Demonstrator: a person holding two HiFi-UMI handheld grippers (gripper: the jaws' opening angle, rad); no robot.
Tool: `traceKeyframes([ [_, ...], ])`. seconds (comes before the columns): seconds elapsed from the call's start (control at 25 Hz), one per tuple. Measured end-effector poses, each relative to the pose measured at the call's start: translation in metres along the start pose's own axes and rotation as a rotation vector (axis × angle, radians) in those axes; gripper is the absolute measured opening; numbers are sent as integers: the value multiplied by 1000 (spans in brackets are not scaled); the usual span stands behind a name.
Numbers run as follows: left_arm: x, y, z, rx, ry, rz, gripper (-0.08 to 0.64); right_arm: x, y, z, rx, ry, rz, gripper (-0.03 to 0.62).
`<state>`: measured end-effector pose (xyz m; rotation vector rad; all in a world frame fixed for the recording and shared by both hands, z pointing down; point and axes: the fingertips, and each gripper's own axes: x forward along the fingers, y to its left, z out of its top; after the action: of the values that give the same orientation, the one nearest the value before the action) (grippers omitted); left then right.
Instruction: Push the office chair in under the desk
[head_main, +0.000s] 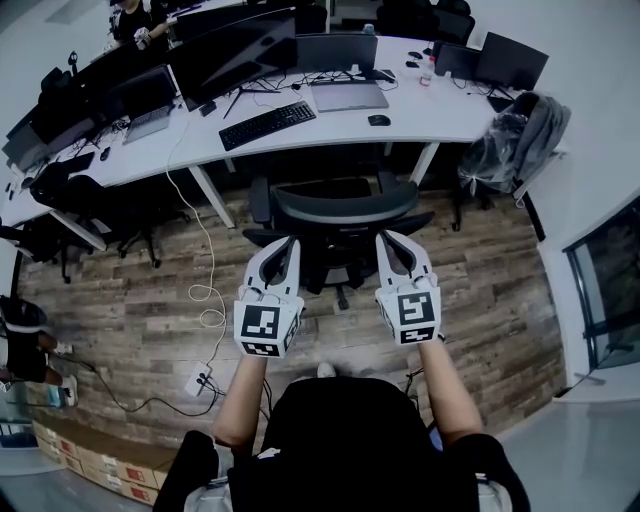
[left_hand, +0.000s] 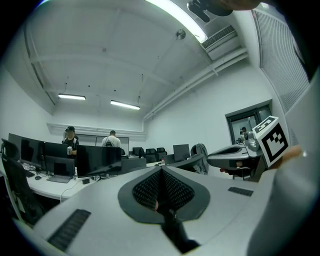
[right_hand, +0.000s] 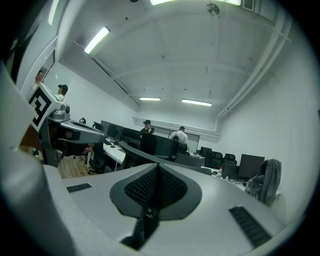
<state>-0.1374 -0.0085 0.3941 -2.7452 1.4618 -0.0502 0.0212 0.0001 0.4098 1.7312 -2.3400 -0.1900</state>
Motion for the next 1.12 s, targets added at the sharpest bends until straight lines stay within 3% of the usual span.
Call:
traceKeyframes([
  [0.44,12,-6,-6,-5,-2,-10,12,3,-8,-15,2,46,17,25],
  [0.76,24,-13,-19,81,35,-12,12,8,-25,-30,4,73,60,25],
  [1.12,34,-19,-48,212,140,-7,12,14,-24,-56,-54,129,139,26],
])
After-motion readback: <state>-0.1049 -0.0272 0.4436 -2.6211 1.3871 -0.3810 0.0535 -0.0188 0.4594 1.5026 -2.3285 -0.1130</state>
